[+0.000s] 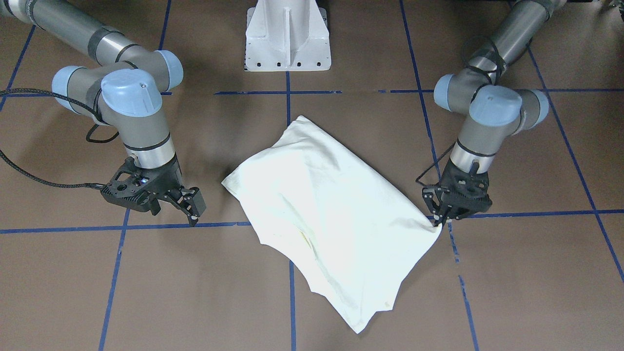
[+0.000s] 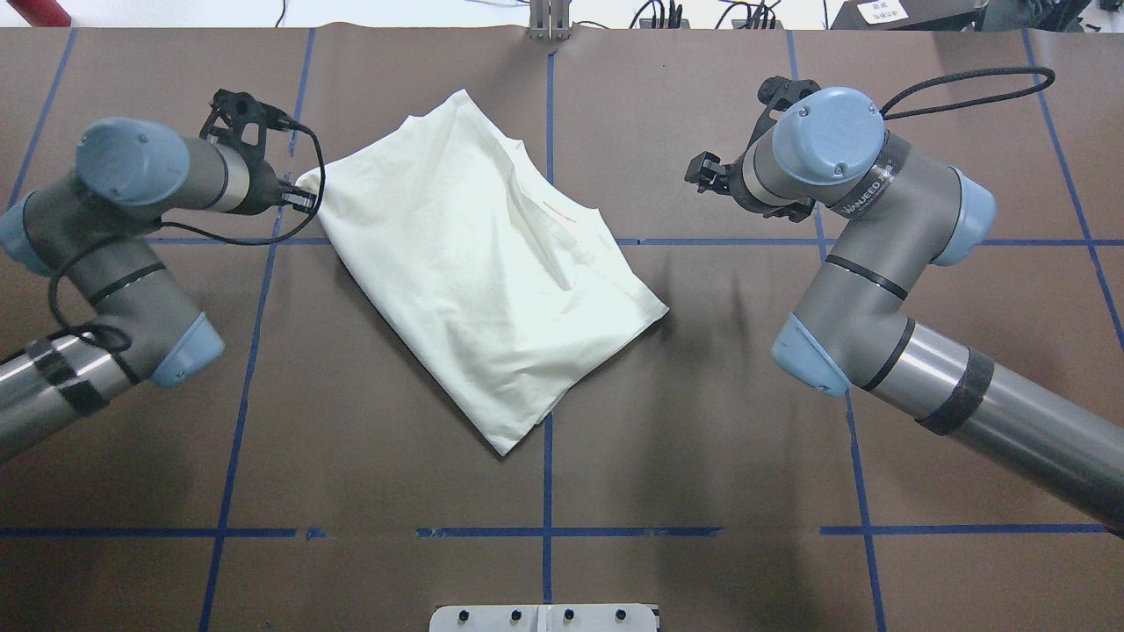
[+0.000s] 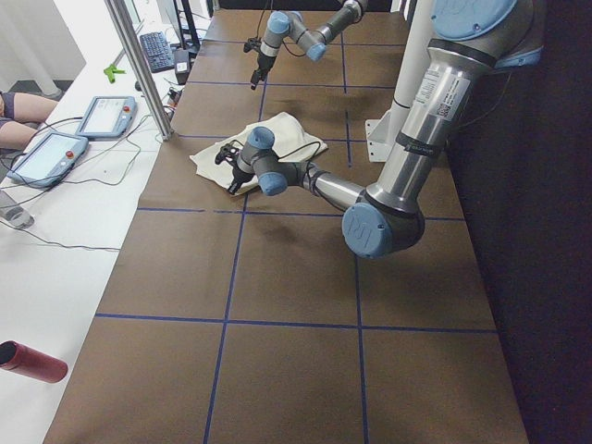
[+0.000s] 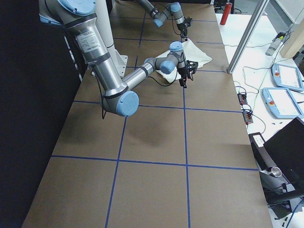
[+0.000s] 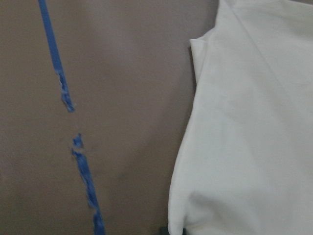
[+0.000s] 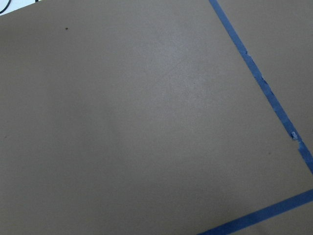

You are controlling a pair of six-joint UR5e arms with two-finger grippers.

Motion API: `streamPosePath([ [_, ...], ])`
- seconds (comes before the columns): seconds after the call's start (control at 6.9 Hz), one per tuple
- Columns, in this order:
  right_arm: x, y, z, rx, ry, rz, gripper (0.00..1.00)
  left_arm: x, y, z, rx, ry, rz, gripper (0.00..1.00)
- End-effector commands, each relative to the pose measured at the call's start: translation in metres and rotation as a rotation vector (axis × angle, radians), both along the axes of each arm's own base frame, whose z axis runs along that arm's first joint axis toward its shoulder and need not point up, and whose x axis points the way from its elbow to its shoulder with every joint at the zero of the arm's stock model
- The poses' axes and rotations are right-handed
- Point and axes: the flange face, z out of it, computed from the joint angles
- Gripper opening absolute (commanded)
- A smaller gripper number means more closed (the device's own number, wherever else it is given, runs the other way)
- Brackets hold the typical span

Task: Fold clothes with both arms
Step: 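Drag the shirt edge with the left gripper, rotating the folded shirt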

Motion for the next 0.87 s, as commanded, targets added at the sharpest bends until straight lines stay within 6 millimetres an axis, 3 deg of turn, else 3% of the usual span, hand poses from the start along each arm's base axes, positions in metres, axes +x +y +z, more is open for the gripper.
streamPosePath([
  [0.0,0.005,0.002,-0.009,0.010,-0.015,0.003,1.00,0.029,-0.095,-0.036,0.000,-0.070,-0.097,0.00],
  [0.14,0.007,0.004,-0.011,0.014,-0.019,0.003,1.00,0.050,-0.124,-0.062,0.005,-0.088,-0.121,0.00],
  [0.43,0.005,0.006,-0.014,0.018,-0.023,0.000,1.00,0.046,-0.131,-0.050,0.032,-0.060,-0.124,0.00],
  [0.58,0.003,0.007,-0.018,0.019,-0.028,-0.001,1.00,0.039,-0.128,-0.036,0.044,-0.072,-0.112,0.97],
  [0.72,-0.002,0.008,-0.023,0.006,-0.044,0.012,1.00,0.018,-0.125,-0.038,0.102,-0.073,-0.080,1.00],
])
